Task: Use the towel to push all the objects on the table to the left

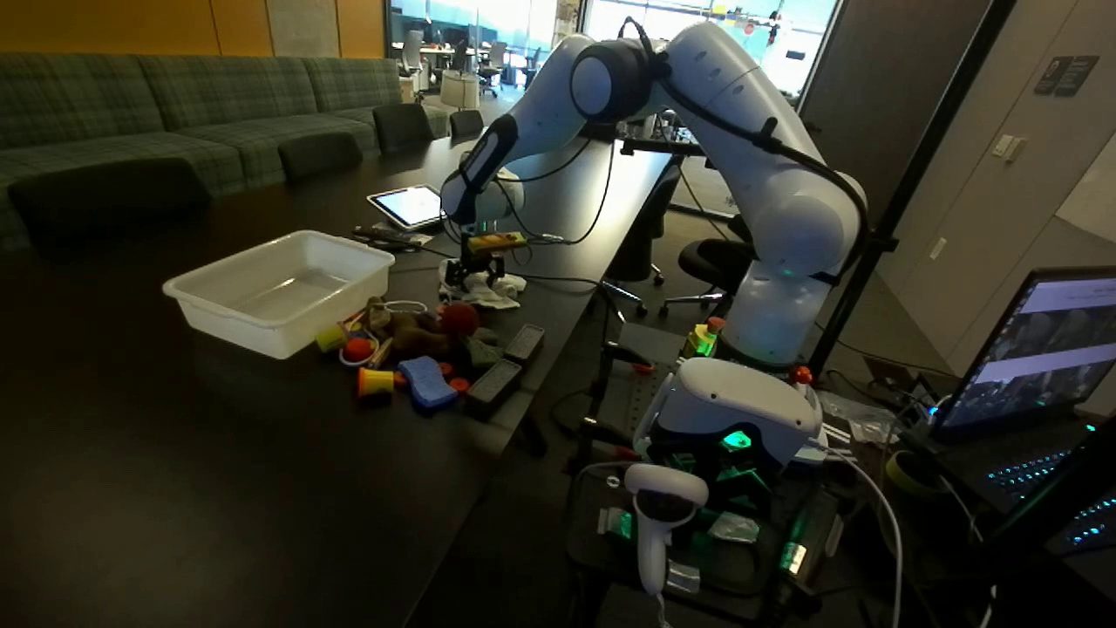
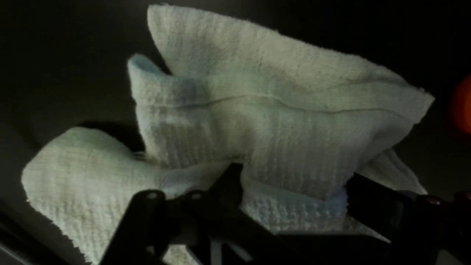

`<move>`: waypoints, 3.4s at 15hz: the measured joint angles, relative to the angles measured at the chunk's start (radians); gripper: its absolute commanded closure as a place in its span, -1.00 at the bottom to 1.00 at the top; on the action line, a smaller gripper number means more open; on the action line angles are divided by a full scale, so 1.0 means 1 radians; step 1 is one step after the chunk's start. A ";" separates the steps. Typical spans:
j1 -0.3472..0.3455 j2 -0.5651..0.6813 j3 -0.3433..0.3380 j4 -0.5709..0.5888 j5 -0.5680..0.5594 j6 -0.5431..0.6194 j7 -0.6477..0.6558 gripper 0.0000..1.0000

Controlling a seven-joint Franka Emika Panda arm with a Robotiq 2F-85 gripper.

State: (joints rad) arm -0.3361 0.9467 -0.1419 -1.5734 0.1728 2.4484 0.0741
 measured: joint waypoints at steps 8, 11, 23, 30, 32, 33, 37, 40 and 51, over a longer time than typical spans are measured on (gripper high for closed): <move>0.026 -0.014 -0.054 -0.036 -0.029 -0.035 0.028 0.88; 0.040 -0.032 -0.111 -0.083 -0.065 -0.035 0.055 0.90; 0.147 -0.172 -0.306 -0.461 -0.323 -0.025 0.169 0.93; 0.258 -0.229 -0.300 -0.616 -0.372 -0.012 0.225 0.94; 0.296 -0.248 -0.281 -0.648 -0.372 -0.008 0.228 0.94; 0.315 -0.259 -0.267 -0.664 -0.372 -0.007 0.231 0.94; 0.394 -0.314 -0.195 -0.732 -0.373 -0.008 0.240 0.94; 0.445 -0.349 -0.140 -0.775 -0.373 -0.028 0.252 0.94; 0.556 -0.415 0.162 -0.814 -0.309 -0.008 0.277 0.94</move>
State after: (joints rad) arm 0.2201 0.5312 0.0205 -2.3870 -0.1363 2.4403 0.3514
